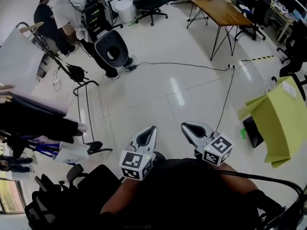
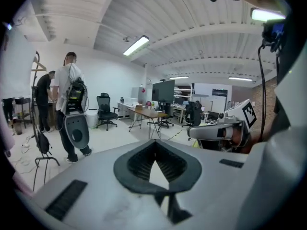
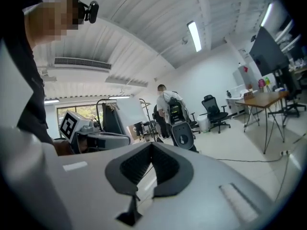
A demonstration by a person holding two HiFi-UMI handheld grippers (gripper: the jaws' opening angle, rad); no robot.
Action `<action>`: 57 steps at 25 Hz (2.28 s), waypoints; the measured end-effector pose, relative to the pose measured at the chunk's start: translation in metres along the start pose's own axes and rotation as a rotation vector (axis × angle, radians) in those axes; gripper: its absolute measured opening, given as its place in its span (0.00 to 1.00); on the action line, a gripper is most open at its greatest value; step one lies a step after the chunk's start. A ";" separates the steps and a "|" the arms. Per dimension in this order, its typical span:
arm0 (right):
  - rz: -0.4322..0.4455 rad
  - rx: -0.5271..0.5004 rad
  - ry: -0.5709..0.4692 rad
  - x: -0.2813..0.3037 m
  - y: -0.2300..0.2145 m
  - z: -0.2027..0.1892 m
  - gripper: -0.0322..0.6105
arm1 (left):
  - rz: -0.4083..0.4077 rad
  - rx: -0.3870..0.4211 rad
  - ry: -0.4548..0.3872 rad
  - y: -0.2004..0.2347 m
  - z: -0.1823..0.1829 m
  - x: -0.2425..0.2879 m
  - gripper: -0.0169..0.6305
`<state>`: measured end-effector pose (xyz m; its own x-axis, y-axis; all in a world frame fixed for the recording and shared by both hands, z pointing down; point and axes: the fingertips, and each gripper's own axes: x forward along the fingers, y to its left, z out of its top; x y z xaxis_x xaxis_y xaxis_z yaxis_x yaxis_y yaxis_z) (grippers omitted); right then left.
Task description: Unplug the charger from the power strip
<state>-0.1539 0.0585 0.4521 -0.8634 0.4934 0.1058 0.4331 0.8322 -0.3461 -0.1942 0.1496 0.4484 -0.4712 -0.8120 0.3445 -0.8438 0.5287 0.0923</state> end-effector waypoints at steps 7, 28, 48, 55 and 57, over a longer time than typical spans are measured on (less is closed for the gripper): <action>-0.189 0.018 -0.048 -0.042 -0.047 0.011 0.05 | -0.211 0.040 0.045 -0.040 0.010 0.066 0.04; -0.881 0.130 -0.188 -0.199 -0.273 0.064 0.05 | -0.841 0.206 0.077 -0.185 0.095 0.358 0.04; -1.167 0.188 -0.262 -0.261 -0.334 0.077 0.05 | -1.083 0.252 0.137 -0.244 0.111 0.451 0.04; -1.238 0.193 -0.308 -0.316 -0.333 0.068 0.05 | -1.140 0.295 0.154 -0.301 0.104 0.454 0.04; -1.247 0.196 -0.322 -0.337 -0.335 0.064 0.05 | -1.147 0.293 0.161 -0.324 0.101 0.456 0.04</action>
<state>-0.0242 -0.4025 0.4725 -0.6888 -0.6858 0.2351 -0.7219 0.6187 -0.3101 -0.1622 -0.4171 0.4816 0.6156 -0.7222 0.3153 -0.7875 -0.5782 0.2132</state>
